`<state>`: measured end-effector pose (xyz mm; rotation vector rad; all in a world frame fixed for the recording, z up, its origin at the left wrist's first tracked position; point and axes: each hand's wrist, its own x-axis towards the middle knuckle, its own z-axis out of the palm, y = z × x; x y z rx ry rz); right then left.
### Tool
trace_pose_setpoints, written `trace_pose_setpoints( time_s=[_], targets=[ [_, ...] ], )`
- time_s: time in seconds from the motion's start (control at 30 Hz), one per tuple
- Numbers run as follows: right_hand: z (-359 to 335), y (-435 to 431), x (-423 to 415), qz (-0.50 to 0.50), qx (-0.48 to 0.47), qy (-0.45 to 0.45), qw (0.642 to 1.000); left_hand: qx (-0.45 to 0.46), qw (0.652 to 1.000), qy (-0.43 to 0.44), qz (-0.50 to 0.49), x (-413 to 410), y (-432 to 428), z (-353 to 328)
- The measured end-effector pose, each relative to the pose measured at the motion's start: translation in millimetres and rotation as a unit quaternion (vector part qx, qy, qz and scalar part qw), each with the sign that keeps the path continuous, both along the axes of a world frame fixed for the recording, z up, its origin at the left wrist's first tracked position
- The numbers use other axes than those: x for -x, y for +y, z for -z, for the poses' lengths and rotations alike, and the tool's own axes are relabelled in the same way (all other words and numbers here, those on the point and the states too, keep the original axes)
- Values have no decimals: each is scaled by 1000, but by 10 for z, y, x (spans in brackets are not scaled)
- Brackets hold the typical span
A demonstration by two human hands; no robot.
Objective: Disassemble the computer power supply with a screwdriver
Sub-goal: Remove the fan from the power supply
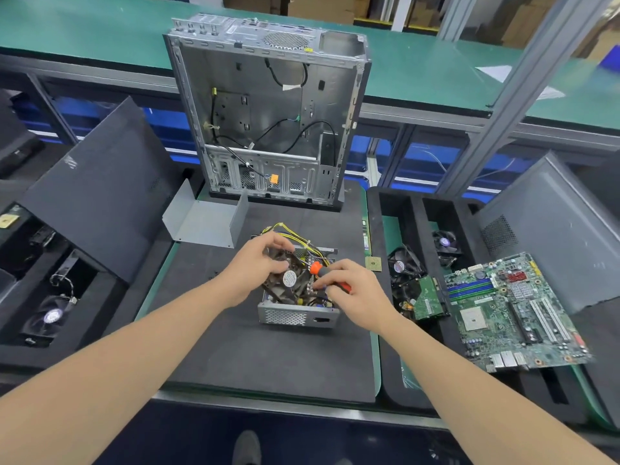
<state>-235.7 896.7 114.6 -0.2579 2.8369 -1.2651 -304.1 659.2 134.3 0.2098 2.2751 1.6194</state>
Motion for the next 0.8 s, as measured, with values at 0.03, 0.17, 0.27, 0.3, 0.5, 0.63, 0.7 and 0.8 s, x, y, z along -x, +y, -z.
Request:
trace_pose_setpoints(
  time_s=[0.03, 0.17, 0.27, 0.3, 0.5, 0.63, 0.7, 0.8],
  targets=[
    [7, 0, -14, 5, 12, 6, 1000, -6, 999, -36, -29, 16, 52, -25],
    [49, -12, -104, 67, 134, 35, 988, -1, 986, -128, -111, 55, 196, -78],
    [4, -44, -96, 67, 225, 24, 972, -15, 983, -156, -93, 20, 306, -197],
    [-15, -64, -74, 50, 220, 13, 974, -11, 985, -153, -74, 17, 349, -227],
    [-16, -68, 93, -9, 230, -68, 971, -14, 986, -115, -124, 95, 565, -177],
    [153, 145, 106, 134, 215, -71, 965, -59, 977, -130, -156, 181, 556, -207],
    [299, 289, 74, 138, 56, -112, 983, -90, 977, -121, -153, 188, 571, -223],
    [454, 375, -7, 56, -54, -163, 983, -139, 970, -127, -151, 164, 617, -251]
  ],
)
